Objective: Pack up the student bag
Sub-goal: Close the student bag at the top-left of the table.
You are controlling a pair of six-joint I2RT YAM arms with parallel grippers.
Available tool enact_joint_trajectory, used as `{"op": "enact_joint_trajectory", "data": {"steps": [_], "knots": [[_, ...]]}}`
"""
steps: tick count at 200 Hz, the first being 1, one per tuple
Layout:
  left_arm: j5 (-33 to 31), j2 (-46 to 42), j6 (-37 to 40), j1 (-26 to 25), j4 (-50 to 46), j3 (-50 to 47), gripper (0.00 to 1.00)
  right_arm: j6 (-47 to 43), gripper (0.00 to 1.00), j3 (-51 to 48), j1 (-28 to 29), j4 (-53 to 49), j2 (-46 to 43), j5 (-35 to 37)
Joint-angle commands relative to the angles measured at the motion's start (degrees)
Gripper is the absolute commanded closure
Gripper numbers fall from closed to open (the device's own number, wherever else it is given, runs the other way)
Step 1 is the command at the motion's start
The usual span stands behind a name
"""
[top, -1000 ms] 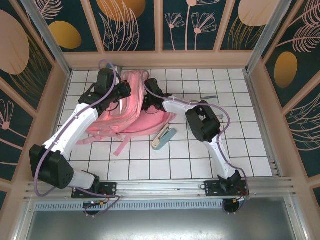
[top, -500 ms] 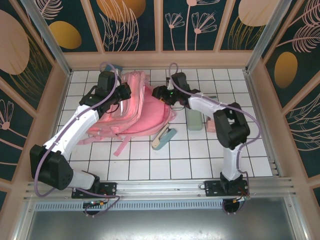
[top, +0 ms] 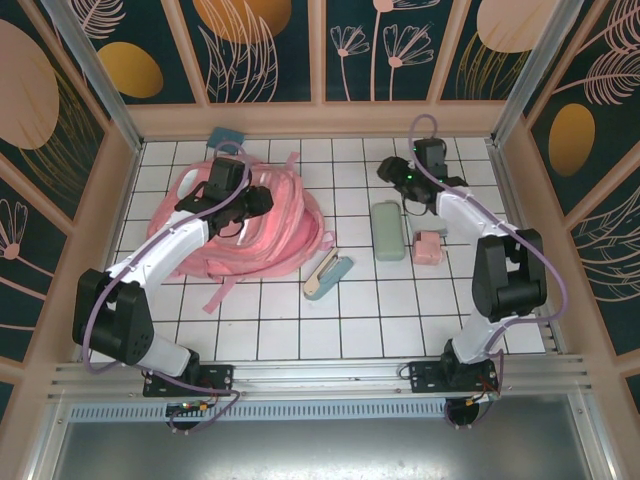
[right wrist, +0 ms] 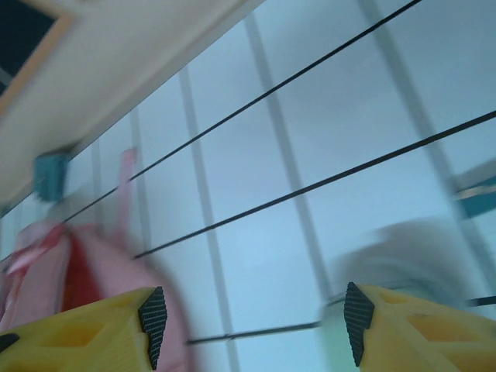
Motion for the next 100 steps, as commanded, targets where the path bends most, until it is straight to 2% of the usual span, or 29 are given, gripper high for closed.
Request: {"op": "enact_joint_trajectory", "data": {"steps": [1,26,38,46,75,100], "knots": [[0.7,-0.5,-0.5,0.8,1.7,0.0,0.45,-1.5,0.35,-2.6,-4.4,-3.0,-1.1,5.2],[1.5,-2.2,-1.2,0.8,1.6,-0.1,0.35,-0.8,0.36,-3.5,-9.5,-3.1,1.2,4.5],[1.7,-3.0,-1.4,0.8,1.5,-0.1,0.26,-0.6,0.37,-2.6,-11.0,-4.9,3.2,4.4],[1.8,-3.4,-1.4,0.8,1.4,-0.1,0.24,-0.4,0.37,-2.3,-11.6,-5.8,4.4,4.3],[1.7,-4.8,-1.7,0.8,1.4,-0.2,0.02,1.0,0.37,-2.5,-12.0,-5.3,8.6,1.3],[1.8,-5.4,-1.7,0.8,1.2,-0.1,0.02,2.6,0.38,-1.8,-11.9,-4.5,12.9,-2.1]]}}
